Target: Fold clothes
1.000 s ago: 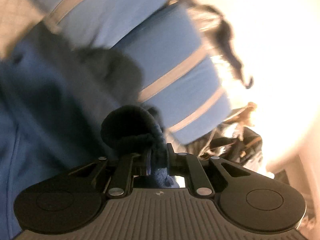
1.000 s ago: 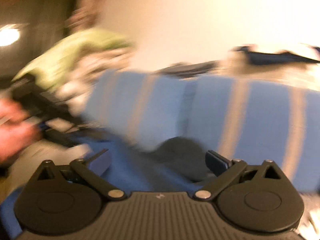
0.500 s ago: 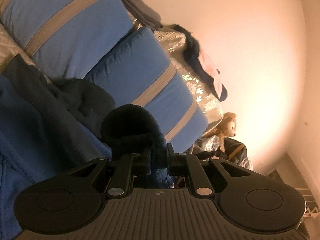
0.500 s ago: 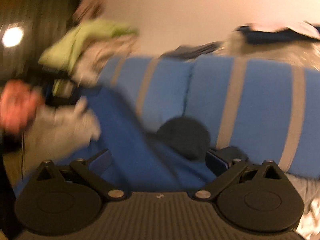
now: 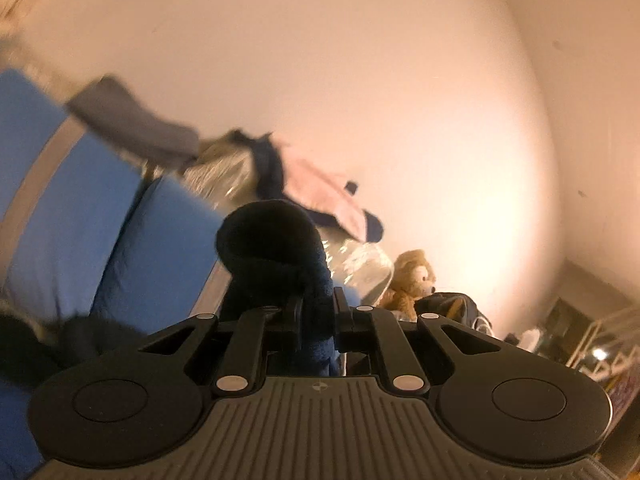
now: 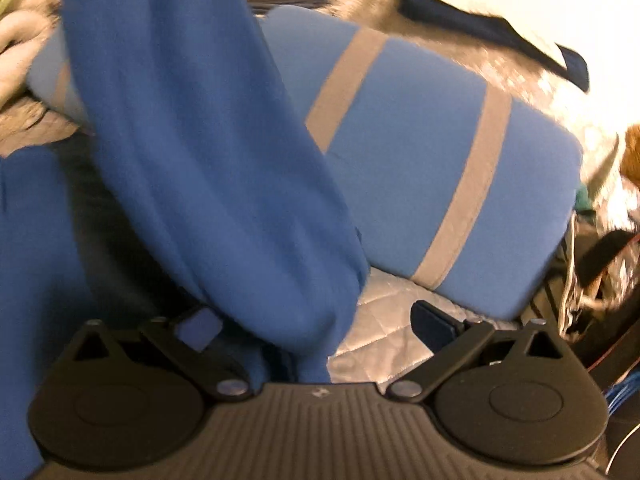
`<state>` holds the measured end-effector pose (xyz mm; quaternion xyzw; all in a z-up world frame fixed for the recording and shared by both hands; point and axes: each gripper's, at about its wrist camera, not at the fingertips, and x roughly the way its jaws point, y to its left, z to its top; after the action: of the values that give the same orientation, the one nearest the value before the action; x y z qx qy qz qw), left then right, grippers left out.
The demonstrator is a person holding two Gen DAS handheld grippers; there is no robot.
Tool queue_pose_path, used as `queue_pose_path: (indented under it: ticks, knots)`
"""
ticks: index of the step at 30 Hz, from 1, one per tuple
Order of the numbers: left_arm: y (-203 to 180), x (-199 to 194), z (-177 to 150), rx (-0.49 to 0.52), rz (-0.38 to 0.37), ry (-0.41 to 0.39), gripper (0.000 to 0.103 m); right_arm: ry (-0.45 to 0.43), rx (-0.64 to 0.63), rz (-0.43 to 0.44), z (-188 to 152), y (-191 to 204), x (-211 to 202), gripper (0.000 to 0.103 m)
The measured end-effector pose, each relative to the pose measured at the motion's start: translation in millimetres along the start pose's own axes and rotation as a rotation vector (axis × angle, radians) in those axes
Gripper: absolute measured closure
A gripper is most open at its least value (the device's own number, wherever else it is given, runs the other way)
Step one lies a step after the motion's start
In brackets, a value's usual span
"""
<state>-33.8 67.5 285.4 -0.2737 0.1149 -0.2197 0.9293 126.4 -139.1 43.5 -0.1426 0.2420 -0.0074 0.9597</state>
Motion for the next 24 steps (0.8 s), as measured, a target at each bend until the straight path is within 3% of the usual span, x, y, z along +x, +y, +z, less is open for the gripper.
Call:
queue_pose_path:
  ticks: [4,6,10,12,15,19,21,24]
  knots:
    - [-5,-4,4,0.039,0.077,0.021,0.090,0.013,0.122,0.013,4,-13,5,0.000]
    - [6,-2,6,0.026,0.138,0.030,0.090,0.038,0.205,-0.026,4,-29,8,0.000]
    - [31,10,15,-0.044,0.255,0.056,0.090,0.100,0.537,-0.065,6,-78,13,0.000]
    - [42,25,20,-0.063,0.292,0.067,0.090,0.112,0.639,-0.078,0,-95,15,0.000]
    - [49,55,25,-0.063,0.326,0.085,0.090,0.094,0.663,-0.122,2,-111,21,0.000]
    - [42,94,35,0.015,0.327,0.083,0.090,0.058,0.722,-0.160,11,-153,34,0.000]
    - [35,104,40,0.025,0.322,0.079,0.090,0.051,0.757,-0.139,11,-163,29,0.000]
    - [22,108,48,0.050,0.313,0.054,0.090,0.070,0.705,-0.048,7,-149,25,0.000]
